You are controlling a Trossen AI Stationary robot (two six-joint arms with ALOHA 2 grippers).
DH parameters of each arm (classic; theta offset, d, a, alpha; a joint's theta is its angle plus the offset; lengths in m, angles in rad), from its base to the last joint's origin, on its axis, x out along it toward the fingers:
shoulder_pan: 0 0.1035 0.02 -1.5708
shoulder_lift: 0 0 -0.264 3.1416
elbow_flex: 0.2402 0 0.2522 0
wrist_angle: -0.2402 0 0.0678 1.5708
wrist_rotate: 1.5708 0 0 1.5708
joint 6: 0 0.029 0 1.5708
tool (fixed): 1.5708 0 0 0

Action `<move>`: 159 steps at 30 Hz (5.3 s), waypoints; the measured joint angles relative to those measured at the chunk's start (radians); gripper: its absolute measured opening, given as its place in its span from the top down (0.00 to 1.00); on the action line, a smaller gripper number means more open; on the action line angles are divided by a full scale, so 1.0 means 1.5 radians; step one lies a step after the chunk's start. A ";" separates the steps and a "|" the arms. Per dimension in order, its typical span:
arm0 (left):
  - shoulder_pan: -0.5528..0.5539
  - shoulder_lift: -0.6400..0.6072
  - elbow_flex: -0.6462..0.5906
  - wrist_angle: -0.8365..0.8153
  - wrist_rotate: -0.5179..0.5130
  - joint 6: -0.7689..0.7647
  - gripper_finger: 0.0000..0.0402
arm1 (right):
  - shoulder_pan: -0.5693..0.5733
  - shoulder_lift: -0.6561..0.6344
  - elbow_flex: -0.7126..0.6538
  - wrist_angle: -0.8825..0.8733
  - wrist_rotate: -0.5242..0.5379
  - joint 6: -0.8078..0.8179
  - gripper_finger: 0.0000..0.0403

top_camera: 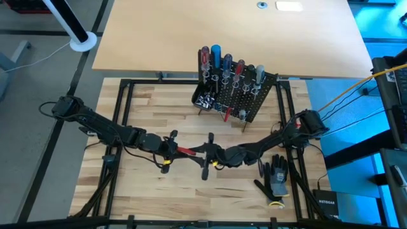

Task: Hang tools onto peg board
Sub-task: Hang the red allen wrench on the black pegboard

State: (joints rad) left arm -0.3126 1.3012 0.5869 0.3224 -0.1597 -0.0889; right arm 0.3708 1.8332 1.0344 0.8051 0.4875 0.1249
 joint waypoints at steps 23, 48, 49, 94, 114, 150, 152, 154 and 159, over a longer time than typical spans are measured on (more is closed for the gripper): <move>0.000 -0.001 0.000 0.001 -0.004 -0.042 0.87 | 0.016 -0.011 0.022 -0.042 0.070 -0.057 0.85; 0.016 -0.124 -0.072 -0.167 -0.064 -0.094 0.64 | 0.072 -0.106 -0.096 -0.067 0.636 -0.103 0.84; 0.017 -0.124 -0.072 -0.165 -0.069 -0.093 0.64 | 0.062 -0.106 -0.102 -0.061 0.629 -0.102 0.84; 0.004 -0.124 -0.072 -0.139 -0.071 -0.073 0.64 | -0.160 -0.173 -0.173 -0.025 0.461 -0.091 0.84; 0.004 -0.124 -0.072 -0.137 -0.071 -0.075 0.64 | -0.165 -0.172 -0.173 -0.071 0.441 -0.032 0.84; 0.004 -0.124 -0.071 -0.134 -0.071 -0.075 0.64 | -0.183 -0.157 -0.186 -0.181 0.418 0.074 0.84; 0.004 -0.124 -0.071 -0.134 -0.071 -0.075 0.64 | -0.183 -0.157 -0.186 -0.175 0.419 0.073 0.84; 0.004 -0.124 -0.071 -0.133 -0.072 -0.075 0.64 | -0.183 -0.157 -0.186 -0.175 0.417 0.073 0.84; 0.004 -0.124 -0.071 -0.132 -0.072 -0.075 0.64 | -0.185 -0.157 -0.186 -0.176 0.407 0.071 0.84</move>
State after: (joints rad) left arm -0.3070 1.1152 0.4797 0.1240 -0.2671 -0.2014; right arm 0.0930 1.5974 0.7555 0.5408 1.0981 0.2311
